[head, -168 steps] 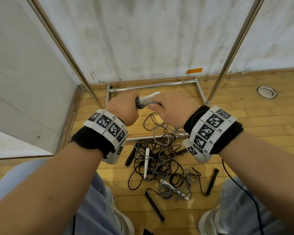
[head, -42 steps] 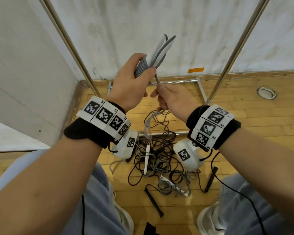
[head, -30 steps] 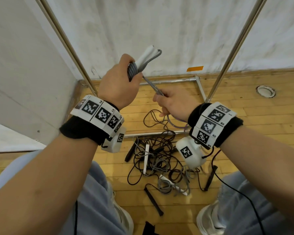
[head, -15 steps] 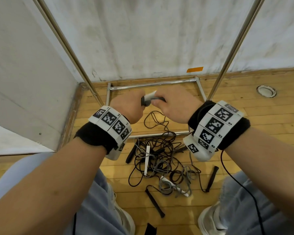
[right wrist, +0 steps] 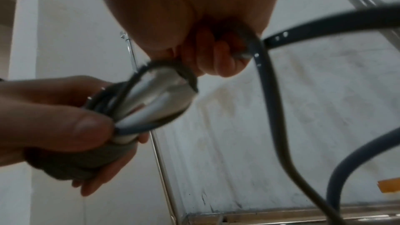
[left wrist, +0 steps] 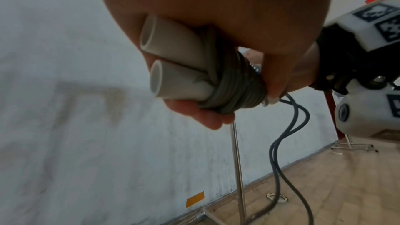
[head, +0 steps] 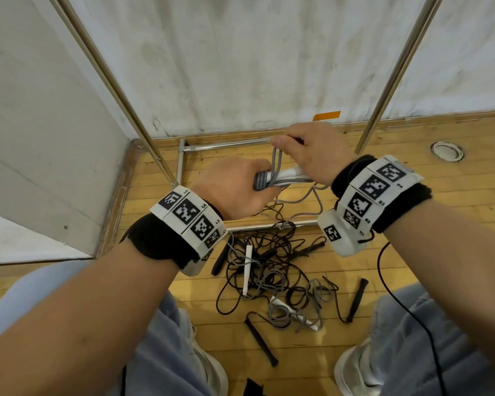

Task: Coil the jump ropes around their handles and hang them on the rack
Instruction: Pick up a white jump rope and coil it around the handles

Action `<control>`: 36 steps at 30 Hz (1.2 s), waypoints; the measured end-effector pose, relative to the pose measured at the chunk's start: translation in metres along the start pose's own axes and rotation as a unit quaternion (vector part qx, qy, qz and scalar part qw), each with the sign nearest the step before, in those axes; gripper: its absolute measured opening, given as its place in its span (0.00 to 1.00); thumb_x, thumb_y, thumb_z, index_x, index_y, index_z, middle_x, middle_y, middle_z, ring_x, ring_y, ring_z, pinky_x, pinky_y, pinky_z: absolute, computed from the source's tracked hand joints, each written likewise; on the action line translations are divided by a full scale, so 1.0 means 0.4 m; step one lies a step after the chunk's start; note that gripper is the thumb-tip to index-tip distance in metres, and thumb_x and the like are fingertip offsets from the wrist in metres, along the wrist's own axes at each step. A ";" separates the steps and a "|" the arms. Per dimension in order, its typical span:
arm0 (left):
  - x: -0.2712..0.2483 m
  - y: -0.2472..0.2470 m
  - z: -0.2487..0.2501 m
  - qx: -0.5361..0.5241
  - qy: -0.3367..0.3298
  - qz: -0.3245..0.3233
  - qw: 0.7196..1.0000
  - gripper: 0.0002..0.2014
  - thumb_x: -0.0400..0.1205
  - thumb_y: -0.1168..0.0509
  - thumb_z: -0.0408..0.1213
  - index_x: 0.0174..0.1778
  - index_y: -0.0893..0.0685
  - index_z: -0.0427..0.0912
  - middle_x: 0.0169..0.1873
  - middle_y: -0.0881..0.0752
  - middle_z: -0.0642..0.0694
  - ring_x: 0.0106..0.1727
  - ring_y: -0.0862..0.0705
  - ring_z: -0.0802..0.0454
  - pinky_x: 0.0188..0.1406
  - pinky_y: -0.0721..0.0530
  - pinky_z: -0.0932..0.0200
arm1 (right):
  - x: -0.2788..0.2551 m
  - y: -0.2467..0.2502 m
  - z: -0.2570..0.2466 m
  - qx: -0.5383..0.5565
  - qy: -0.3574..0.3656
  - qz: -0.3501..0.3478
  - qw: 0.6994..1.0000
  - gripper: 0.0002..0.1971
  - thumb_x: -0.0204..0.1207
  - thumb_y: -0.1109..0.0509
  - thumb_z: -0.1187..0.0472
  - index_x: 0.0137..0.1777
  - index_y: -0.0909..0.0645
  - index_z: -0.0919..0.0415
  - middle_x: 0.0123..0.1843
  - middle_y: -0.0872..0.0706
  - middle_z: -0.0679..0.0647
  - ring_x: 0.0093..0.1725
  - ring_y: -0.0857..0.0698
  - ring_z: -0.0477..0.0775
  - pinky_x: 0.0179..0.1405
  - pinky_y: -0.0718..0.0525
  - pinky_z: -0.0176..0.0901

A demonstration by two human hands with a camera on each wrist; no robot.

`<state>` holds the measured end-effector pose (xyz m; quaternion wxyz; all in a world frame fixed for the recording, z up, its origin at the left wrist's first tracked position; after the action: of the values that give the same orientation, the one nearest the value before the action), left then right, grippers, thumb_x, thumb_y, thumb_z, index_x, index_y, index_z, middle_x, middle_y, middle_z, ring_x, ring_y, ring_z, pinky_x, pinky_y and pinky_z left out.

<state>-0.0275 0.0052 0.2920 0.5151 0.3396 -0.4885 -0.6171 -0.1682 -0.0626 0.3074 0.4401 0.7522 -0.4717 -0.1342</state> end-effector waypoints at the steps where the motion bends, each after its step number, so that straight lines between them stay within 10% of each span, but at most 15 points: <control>1: -0.002 0.005 0.003 -0.009 -0.008 0.005 1.000 0.13 0.79 0.37 0.58 0.34 0.29 0.57 0.24 0.23 0.54 0.27 0.24 0.56 0.26 0.32 0.57 | 0.002 0.004 0.005 0.029 -0.016 -0.005 0.999 0.23 0.81 0.38 0.45 0.27 0.28 0.57 0.20 0.35 0.46 0.20 0.33 0.43 0.21 0.34 0.29; 5: -0.011 0.028 0.005 -0.026 -0.026 0.028 0.999 0.11 0.81 0.39 0.56 0.44 0.21 0.52 0.25 0.24 0.54 0.29 0.25 0.58 0.27 0.32 0.56 | 0.007 0.011 0.022 0.143 -0.065 -0.027 0.987 0.22 0.79 0.36 0.43 0.31 0.20 0.59 0.13 0.37 0.44 0.15 0.36 0.43 0.16 0.38 0.27; 11: -0.021 0.064 0.019 -0.053 -0.054 0.065 0.995 0.18 0.79 0.44 0.57 0.50 0.18 0.48 0.25 0.24 0.57 0.29 0.24 0.56 0.28 0.33 0.56 | -0.001 0.001 0.032 0.281 -0.121 -0.107 0.946 0.27 0.69 0.34 0.34 0.36 0.15 0.62 0.34 0.23 0.62 0.31 0.27 0.56 0.30 0.27 0.42; 17: -0.028 0.085 0.028 -0.157 -0.023 0.156 0.975 0.16 0.82 0.44 0.54 0.46 0.23 0.44 0.27 0.20 0.51 0.28 0.22 0.54 0.26 0.28 0.55 | -0.019 -0.066 0.005 0.447 -0.188 -0.156 0.861 0.18 0.84 0.46 0.62 0.31 0.28 0.56 0.19 0.30 0.46 0.17 0.36 0.45 0.14 0.38 0.32; 22: -0.016 0.086 0.012 -0.258 0.064 0.190 0.945 0.19 0.83 0.45 0.53 0.45 0.23 0.38 0.33 0.15 0.38 0.33 0.16 0.38 0.33 0.18 0.39 | -0.036 -0.090 -0.038 0.342 -0.152 -0.085 0.923 0.21 0.85 0.50 0.48 0.33 0.28 0.54 0.23 0.29 0.45 0.21 0.34 0.46 0.21 0.36 0.38; 26: 0.002 0.091 -0.009 -0.360 0.137 0.213 0.898 0.14 0.83 0.45 0.49 0.42 0.24 0.42 0.33 0.17 0.41 0.28 0.18 0.43 0.24 0.22 0.51 | -0.051 -0.083 -0.083 0.181 -0.022 0.047 0.982 0.12 0.86 0.48 0.58 0.50 0.23 0.57 0.32 0.25 0.43 0.32 0.26 0.43 0.31 0.30 0.35; 33: -0.001 0.091 0.012 -0.313 0.108 0.165 0.929 0.18 0.82 0.45 0.50 0.44 0.26 0.36 0.36 0.15 0.33 0.35 0.16 0.34 0.34 0.18 0.35 | -0.047 -0.097 -0.064 0.025 -0.060 -0.056 0.996 0.10 0.84 0.42 0.57 0.43 0.24 0.56 0.33 0.21 0.47 0.34 0.24 0.49 0.32 0.31 0.40; 36: -0.002 0.089 0.017 -0.305 0.100 0.185 0.929 0.12 0.86 0.44 0.47 0.48 0.28 0.41 0.35 0.14 0.40 0.33 0.16 0.40 0.33 0.17 0.37 | -0.040 -0.109 -0.072 0.196 -0.127 -0.106 0.967 0.12 0.86 0.45 0.59 0.46 0.22 0.57 0.37 0.16 0.52 0.39 0.19 0.49 0.44 0.27 0.42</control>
<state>-0.0226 0.0079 0.3279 0.7445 0.1299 -0.2773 -0.5932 -0.1330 -0.0266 0.2863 0.2042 0.8461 -0.4587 -0.1791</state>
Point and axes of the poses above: each hand's wrist, its own x-axis towards the middle knuckle, its own y-axis out of the back of the hand, z = x × y, the point moved 3 cm from there along x, towards the middle knuckle
